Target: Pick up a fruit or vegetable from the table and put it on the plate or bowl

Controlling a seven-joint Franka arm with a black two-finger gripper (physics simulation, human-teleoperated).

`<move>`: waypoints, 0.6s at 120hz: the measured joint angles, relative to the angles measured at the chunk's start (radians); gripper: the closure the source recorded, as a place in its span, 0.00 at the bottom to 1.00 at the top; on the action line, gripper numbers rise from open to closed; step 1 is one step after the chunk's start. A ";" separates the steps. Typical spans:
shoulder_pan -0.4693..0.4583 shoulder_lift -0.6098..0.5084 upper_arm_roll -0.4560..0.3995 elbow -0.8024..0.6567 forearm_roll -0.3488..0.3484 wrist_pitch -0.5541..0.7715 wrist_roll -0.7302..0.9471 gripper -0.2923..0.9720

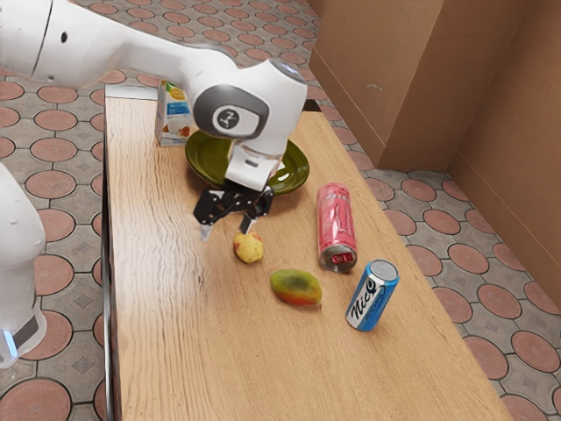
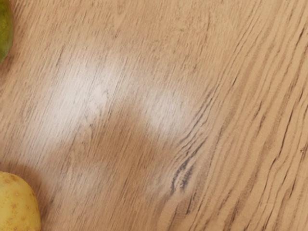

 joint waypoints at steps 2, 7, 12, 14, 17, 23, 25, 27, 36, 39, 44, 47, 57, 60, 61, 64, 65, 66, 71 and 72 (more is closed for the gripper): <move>0.004 0.005 -0.002 0.000 0.000 0.005 0.001 0.23; 0.030 0.016 -0.025 0.002 0.001 0.016 0.004 0.23; 0.052 0.028 -0.045 0.003 0.001 0.028 0.007 0.23; 0.057 0.032 -0.050 0.004 0.001 0.032 0.008 0.23; 0.066 0.037 -0.056 0.004 0.001 0.039 0.010 0.23; 0.074 0.044 -0.062 0.004 0.001 0.050 0.013 0.23; 0.076 0.045 -0.063 0.004 0.001 0.053 0.014 0.23; 0.077 0.047 -0.063 0.004 0.001 0.056 0.015 0.23; 0.078 0.049 -0.065 0.002 0.001 0.068 0.020 0.23; 0.078 0.050 -0.065 0.002 0.001 0.071 0.021 0.23; 0.078 0.050 -0.065 0.002 0.001 0.075 0.023 0.23; 0.078 0.050 -0.065 0.002 0.001 0.077 0.024 0.23; 0.083 0.053 -0.065 0.003 0.001 0.083 0.030 0.23; 0.084 0.056 -0.065 0.002 0.001 0.086 0.032 0.23; 0.084 0.057 -0.065 0.002 0.001 0.087 0.032 0.23; 0.086 0.060 -0.065 0.003 0.001 0.090 0.034 0.23; 0.086 0.062 -0.065 0.003 0.002 0.091 0.034 0.23; 0.086 0.063 -0.065 0.003 0.002 0.092 0.035 0.23; 0.093 0.069 -0.066 0.003 0.002 0.099 0.038 0.23; 0.094 0.070 -0.066 0.003 0.002 0.100 0.038 0.23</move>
